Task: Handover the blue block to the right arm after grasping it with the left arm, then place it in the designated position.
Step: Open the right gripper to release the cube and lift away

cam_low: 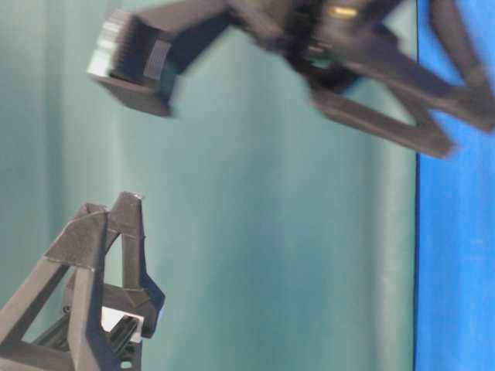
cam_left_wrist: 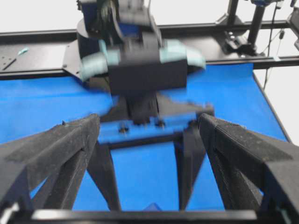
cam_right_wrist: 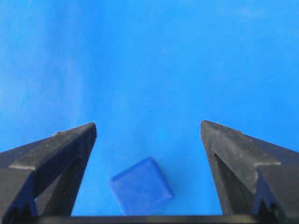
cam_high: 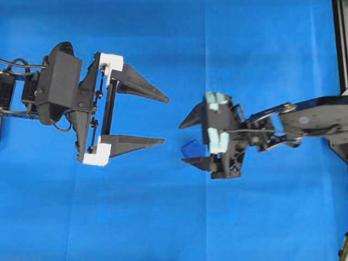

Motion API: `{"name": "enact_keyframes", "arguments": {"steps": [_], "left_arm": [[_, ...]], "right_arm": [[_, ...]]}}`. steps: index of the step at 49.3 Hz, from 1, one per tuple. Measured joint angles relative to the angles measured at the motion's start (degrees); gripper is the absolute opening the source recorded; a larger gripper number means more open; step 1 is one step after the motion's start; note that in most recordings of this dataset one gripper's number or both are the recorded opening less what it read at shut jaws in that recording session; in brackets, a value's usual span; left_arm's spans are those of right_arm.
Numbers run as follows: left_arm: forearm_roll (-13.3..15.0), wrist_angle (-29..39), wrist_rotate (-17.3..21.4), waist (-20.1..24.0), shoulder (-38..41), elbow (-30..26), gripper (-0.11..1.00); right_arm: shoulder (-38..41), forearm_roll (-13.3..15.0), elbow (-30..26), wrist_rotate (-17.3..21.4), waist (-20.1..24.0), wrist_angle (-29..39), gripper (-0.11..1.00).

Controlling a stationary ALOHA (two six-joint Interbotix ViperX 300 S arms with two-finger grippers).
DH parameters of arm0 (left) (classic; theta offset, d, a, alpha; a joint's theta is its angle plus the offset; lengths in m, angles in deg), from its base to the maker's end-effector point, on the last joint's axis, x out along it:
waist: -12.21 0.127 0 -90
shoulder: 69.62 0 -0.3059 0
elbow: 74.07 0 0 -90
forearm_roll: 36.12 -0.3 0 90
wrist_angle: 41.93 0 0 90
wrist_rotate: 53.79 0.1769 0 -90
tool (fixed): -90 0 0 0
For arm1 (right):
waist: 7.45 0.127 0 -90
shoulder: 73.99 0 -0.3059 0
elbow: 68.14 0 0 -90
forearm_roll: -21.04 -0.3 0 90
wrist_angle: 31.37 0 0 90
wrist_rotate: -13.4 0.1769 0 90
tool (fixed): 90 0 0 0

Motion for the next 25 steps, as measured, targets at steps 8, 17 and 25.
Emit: {"name": "enact_keyframes", "arguments": {"steps": [8, 17, 25], "left_arm": [[0.0, 0.0, 0.0, 0.0, 0.0, -0.09, 0.91], [0.0, 0.0, 0.0, 0.0, -0.09, 0.0, 0.91], [0.0, -0.09, 0.0, 0.0, 0.0, 0.0, 0.91]], "right_arm": [[-5.8, 1.23, -0.09, 0.0, 0.26, 4.57, 0.88], [-12.48, 1.58, -0.09, -0.09, 0.44, 9.23, 0.88], [-18.37, 1.67, 0.0, -0.09, 0.7, 12.66, 0.88]]}}
